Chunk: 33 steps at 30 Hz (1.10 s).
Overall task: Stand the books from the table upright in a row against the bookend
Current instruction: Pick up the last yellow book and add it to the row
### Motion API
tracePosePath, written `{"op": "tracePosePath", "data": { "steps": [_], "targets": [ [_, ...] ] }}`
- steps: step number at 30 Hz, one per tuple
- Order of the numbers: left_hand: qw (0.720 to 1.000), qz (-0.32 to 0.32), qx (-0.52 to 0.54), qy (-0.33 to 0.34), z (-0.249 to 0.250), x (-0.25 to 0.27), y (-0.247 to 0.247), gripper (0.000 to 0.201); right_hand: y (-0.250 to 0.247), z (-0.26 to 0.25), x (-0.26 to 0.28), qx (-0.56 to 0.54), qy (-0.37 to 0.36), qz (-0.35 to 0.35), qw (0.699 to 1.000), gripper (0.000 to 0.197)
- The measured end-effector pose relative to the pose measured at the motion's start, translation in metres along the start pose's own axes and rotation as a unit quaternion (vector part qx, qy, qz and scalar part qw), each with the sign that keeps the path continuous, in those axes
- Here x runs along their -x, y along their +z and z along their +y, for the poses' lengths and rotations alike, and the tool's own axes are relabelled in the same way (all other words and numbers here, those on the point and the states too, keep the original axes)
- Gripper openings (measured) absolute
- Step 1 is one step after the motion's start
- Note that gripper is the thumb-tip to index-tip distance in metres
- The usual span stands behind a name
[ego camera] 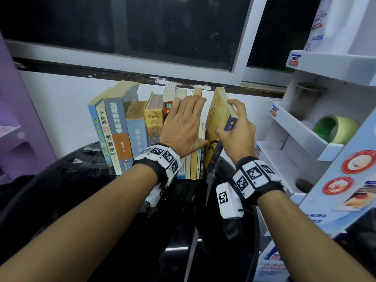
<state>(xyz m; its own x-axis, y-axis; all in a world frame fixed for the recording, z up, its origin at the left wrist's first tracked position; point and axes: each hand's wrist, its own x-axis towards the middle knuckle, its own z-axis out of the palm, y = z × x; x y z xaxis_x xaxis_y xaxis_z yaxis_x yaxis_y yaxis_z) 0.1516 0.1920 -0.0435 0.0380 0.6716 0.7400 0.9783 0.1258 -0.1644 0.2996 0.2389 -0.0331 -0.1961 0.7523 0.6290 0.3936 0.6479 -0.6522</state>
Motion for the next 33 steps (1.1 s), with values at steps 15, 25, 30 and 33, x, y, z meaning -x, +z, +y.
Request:
{"op": "tracePosePath", "data": {
  "steps": [15, 25, 30, 33],
  "targets": [
    [0.998, -0.057, -0.02, 0.016, -0.018, -0.011, -0.015, 0.118, 0.007, 0.004, 0.004, 0.036, 0.018, -0.041, 0.998, 0.058],
    [0.998, -0.061, 0.016, 0.006, -0.014, -0.01, -0.017, 0.118, 0.01, 0.009, -0.011, 0.095, -0.028, -0.093, 0.991, 0.074],
    [0.998, -0.056, 0.014, 0.006, -0.015, -0.009, -0.016, 0.119, -0.008, 0.004, -0.013, 0.148, -0.117, -0.158, 0.969, 0.095],
    [0.998, -0.055, 0.015, 0.004, -0.014, -0.008, -0.016, 0.118, -0.013, 0.004, -0.014, 0.189, -0.109, -0.229, 0.949, 0.113]
  ]
}}
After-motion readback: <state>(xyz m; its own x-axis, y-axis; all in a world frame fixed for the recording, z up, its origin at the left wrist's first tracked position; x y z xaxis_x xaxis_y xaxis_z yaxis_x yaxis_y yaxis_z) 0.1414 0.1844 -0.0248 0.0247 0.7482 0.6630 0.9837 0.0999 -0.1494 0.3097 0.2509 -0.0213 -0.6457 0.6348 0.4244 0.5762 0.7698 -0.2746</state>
